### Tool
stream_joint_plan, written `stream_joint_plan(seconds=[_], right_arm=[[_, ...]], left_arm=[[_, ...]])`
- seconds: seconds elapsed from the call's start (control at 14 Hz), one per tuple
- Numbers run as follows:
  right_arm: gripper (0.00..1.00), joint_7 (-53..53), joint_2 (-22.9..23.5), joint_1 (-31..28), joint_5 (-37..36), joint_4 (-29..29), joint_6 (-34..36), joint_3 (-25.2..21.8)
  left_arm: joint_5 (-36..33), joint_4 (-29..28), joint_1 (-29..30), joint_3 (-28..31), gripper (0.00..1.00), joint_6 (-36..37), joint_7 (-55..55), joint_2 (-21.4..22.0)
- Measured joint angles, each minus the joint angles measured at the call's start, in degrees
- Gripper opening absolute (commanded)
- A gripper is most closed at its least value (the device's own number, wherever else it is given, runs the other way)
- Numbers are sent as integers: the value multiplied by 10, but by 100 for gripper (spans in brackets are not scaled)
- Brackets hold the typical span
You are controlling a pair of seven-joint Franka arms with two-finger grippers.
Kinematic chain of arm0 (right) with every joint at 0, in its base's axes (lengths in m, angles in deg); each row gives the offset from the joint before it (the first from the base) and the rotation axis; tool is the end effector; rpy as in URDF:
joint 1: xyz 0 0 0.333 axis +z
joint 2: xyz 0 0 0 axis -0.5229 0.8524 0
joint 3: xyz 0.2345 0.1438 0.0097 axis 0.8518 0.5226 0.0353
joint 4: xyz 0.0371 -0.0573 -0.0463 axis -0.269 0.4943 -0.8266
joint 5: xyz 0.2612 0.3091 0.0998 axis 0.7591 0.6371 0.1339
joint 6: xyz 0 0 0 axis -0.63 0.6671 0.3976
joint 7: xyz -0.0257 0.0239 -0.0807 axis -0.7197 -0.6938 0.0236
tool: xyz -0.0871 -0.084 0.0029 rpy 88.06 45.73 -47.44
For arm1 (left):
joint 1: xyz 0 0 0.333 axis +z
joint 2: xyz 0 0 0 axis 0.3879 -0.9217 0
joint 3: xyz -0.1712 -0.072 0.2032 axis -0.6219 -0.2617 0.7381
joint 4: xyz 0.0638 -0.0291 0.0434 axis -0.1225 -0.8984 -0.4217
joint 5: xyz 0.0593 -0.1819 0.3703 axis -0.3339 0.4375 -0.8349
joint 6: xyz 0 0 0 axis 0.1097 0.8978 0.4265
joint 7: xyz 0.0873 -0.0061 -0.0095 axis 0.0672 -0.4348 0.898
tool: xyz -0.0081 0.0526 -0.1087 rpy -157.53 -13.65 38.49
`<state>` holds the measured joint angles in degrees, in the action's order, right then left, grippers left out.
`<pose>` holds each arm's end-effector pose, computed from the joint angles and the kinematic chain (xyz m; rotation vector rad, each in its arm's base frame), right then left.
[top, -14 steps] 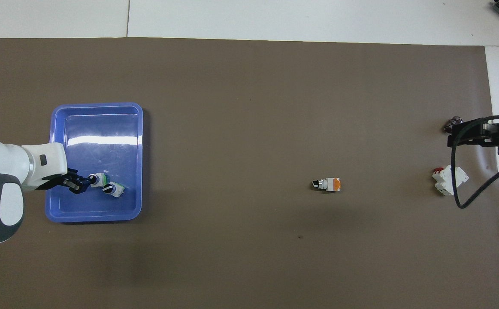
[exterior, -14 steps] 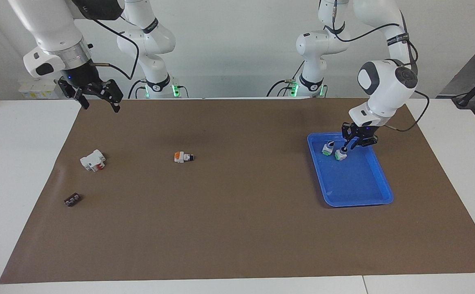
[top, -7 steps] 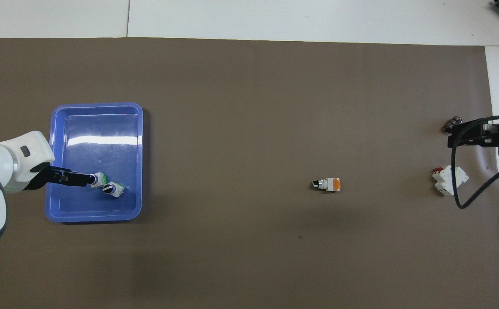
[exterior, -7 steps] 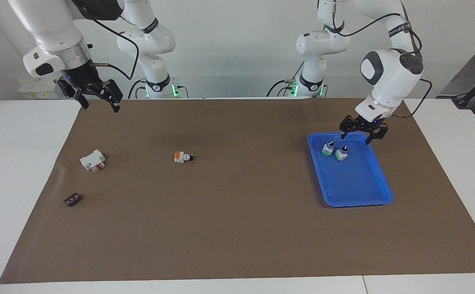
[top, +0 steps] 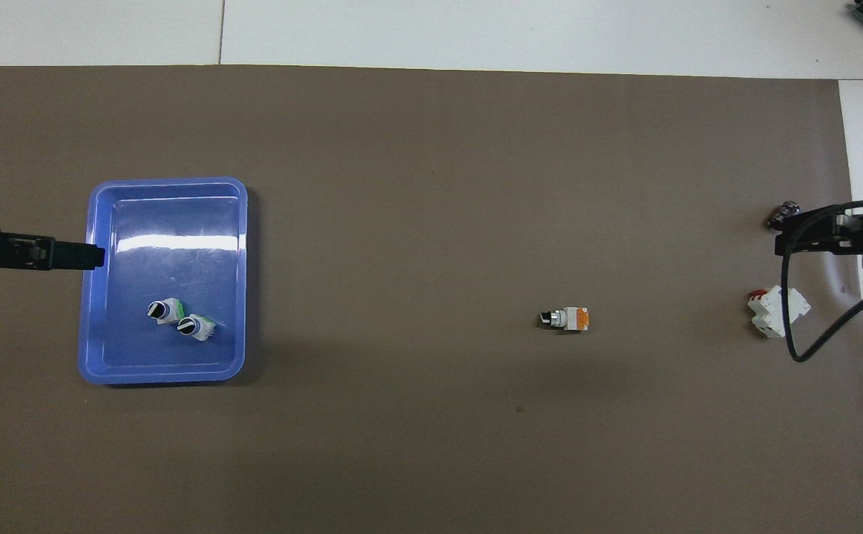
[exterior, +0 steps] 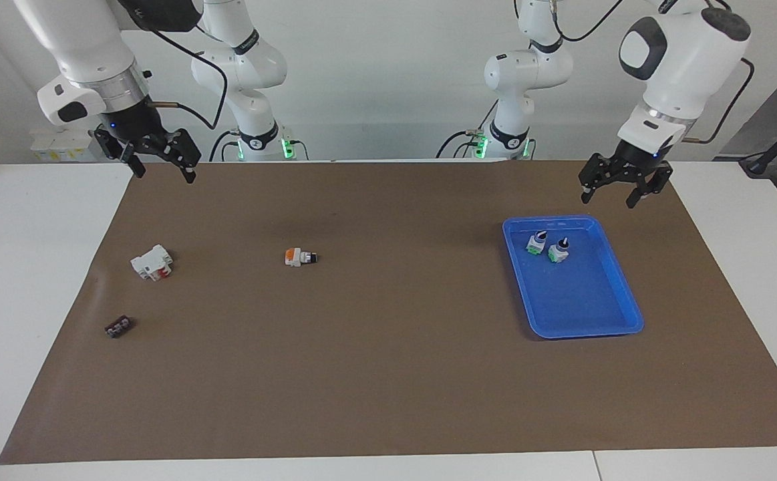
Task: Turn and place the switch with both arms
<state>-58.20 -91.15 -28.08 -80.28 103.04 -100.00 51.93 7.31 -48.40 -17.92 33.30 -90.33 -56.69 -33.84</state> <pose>0.5642 -0.0053 0.5767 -3.1274 0.2712 -0.0115 0.5604 -0.0174 0.5325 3.0384 -0.2430 0.2192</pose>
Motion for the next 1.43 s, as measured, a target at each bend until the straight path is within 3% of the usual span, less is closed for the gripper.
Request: stream_joint_plan(seconds=[0.21, 0.43, 1.43], right_arm=[[100, 0, 0, 0, 0, 0, 0, 0], [100, 0, 0, 0, 0, 0, 0, 0], [100, 0, 0, 0, 0, 0, 0, 0]], left_arm=[[-1, 141, 0, 1, 100, 108, 3, -40], [-10, 223, 0, 0, 100, 164, 9, -81], [-44, 256, -31, 8, 100, 228, 42, -94]])
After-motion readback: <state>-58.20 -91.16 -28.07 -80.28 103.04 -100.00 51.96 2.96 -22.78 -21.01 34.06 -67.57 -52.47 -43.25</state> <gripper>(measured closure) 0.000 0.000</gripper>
